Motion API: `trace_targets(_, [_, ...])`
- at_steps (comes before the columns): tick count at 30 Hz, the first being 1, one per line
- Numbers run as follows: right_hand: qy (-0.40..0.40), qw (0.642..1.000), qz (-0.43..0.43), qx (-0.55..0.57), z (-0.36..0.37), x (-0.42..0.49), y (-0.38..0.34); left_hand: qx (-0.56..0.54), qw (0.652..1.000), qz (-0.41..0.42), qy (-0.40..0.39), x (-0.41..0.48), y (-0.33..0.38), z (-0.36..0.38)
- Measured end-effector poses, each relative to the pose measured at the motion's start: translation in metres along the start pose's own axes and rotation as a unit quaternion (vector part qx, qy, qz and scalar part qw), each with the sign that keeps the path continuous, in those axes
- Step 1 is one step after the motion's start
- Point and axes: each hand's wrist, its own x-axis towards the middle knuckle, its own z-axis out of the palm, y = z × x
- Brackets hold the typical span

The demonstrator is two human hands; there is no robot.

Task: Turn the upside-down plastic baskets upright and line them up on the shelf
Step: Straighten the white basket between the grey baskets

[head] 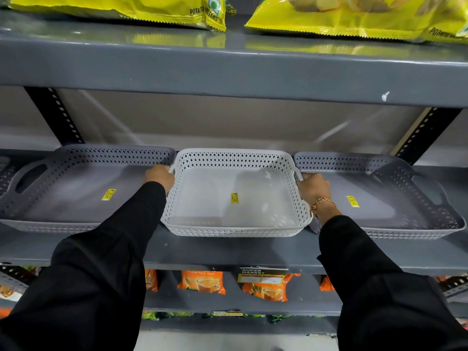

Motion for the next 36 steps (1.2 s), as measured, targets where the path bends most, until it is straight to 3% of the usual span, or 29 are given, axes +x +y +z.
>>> trace_targets(36, [-0.007,0.999,0.027,0.017,-0.011,-0.037,0.014,-0.003,1.000,0.020,-0.004,-0.022,-0.016,0.001])
